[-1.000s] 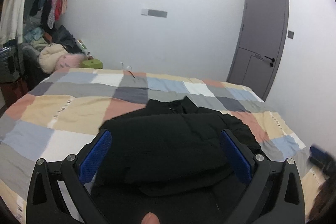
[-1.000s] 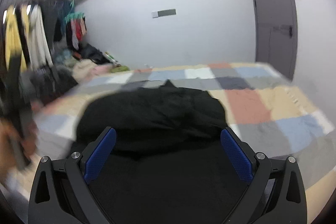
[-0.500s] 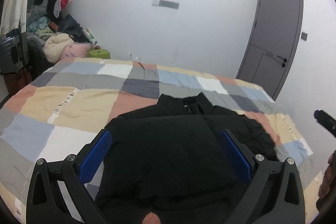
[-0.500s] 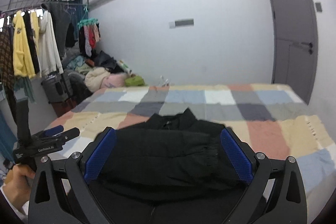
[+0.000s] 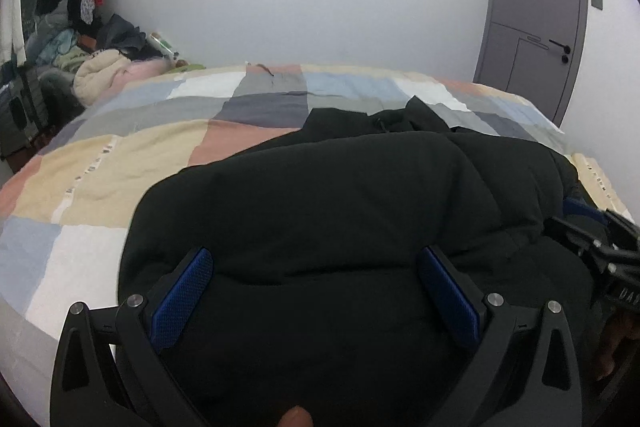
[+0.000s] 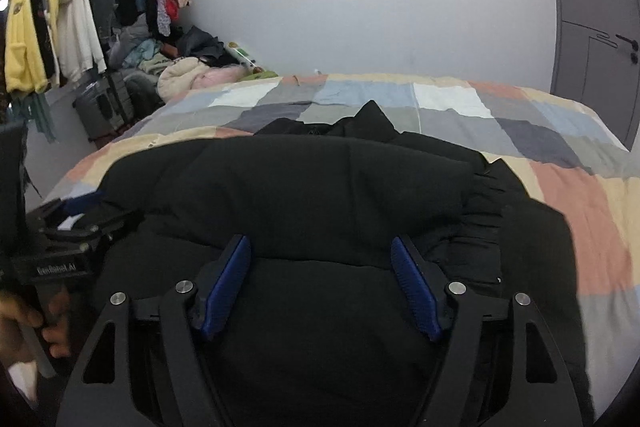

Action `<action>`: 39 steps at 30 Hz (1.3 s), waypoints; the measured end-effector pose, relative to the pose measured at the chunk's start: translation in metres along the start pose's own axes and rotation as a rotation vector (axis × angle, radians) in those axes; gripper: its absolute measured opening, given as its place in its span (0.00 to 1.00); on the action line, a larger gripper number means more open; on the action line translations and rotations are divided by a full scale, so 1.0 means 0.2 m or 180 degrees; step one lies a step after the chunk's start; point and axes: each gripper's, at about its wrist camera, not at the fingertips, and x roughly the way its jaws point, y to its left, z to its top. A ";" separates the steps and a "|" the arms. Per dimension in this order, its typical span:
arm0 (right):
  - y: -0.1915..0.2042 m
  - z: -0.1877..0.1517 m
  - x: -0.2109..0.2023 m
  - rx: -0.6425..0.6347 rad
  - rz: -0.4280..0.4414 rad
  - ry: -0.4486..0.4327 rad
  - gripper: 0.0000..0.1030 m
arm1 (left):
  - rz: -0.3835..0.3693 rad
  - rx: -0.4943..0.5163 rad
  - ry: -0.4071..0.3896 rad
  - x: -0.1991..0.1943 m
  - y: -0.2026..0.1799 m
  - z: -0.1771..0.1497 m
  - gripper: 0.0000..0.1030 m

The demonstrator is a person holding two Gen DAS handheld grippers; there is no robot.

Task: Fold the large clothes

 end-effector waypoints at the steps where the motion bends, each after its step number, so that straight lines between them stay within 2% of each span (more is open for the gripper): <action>1: 0.00 -0.01 0.01 -0.0013 0.0001 -0.0008 0.69 | -0.0010 -0.0005 0.0016 0.02 0.01 0.00 1.00; 4: -0.02 -0.03 0.06 -0.0006 0.0033 0.0030 0.70 | 0.0043 0.0069 0.0040 0.07 0.00 0.00 1.00; 13: -0.05 -0.05 0.22 -0.0038 0.0018 0.0089 0.70 | 0.0131 -0.0010 0.0099 0.23 0.01 -0.01 1.00; 19: -0.06 -0.05 0.24 -0.0007 0.0048 0.0201 0.70 | 0.0171 0.0006 0.0135 0.21 0.01 -0.03 1.00; 22: -0.04 -0.04 0.17 -0.0117 0.0009 0.0217 0.68 | 0.0168 -0.0036 0.0151 0.13 0.01 -0.03 1.00; 25: -0.02 -0.04 0.04 -0.0160 0.0091 0.0148 0.68 | 0.0091 -0.0165 0.0130 0.00 0.02 -0.04 1.00; 30: -0.06 -0.06 -0.22 -0.0181 0.0157 0.0018 0.68 | 0.0033 -0.0299 -0.0037 -0.34 0.07 -0.10 1.00; 34: -0.17 -0.10 -0.40 -0.0098 0.0063 -0.0056 0.69 | 0.0082 -0.0286 -0.0094 -0.58 0.07 -0.22 1.00; 37: -0.28 -0.14 -0.48 0.0018 -0.0019 -0.0009 0.69 | 0.0163 -0.0263 -0.0095 -0.71 0.07 -0.30 1.00; 39: -0.34 -0.17 -0.50 0.0005 -0.0122 0.0028 0.69 | 0.0129 -0.0345 -0.0094 -0.79 0.09 -0.37 1.00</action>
